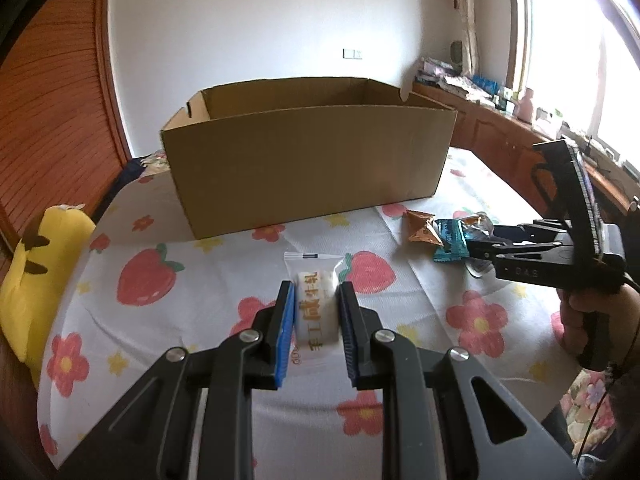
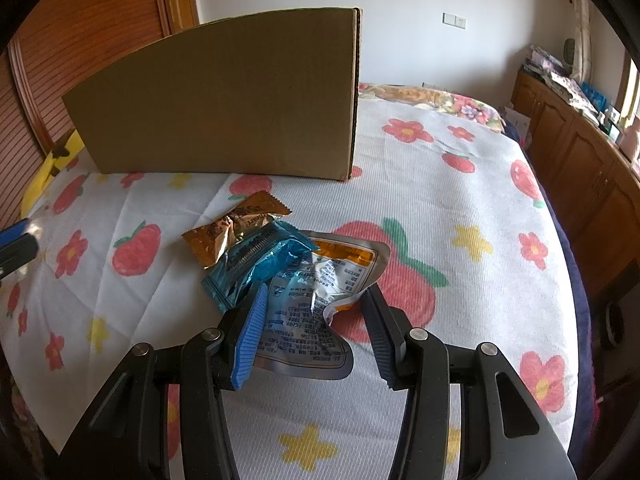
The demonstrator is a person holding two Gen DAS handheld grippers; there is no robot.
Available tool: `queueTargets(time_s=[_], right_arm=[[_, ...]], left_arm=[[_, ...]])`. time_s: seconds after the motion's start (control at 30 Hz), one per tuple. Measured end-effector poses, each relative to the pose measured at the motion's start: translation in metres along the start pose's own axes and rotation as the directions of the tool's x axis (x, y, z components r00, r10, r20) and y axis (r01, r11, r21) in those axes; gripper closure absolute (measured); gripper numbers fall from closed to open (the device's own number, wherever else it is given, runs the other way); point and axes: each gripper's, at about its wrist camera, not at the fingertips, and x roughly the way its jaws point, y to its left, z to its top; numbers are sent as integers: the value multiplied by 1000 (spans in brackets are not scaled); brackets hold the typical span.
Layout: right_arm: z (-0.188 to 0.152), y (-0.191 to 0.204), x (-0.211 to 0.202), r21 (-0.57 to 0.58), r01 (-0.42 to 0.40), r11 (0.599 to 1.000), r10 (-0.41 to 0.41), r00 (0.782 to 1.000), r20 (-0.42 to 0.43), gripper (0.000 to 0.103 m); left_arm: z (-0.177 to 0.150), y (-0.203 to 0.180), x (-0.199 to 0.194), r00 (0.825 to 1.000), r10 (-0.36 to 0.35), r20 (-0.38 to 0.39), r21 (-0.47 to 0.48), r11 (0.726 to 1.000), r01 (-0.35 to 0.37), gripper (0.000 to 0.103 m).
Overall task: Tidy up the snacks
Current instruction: 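Grasp the white wrapped bar with the left tool while the right tool grasps the clear orange-edged pouch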
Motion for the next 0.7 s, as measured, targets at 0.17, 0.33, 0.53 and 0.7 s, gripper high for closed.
queueTargets(time_s=[0.17,0.33,0.53,0.7], right_arm=[[0,-1,0,-1,1,1000,-1,1000,0,55],[0,0,0,-6,6,1000,-6,1000,-1,55],[1,4,-4,-36,3,999,-4,1000,-8,68],[-6,-1,-18,-33,-9,999,9,1000,-15,77]], left_arm=[[-8,0,-18,999,5,33,-15,1000,-4,83],[-14,-1,-31,999,7,46,-11,1000,-7,83],[-20,-6,-43,998,-5,64,-7,1000,6,83],[-24,-9,-46,998,-18,66,-15,1000,19,83]])
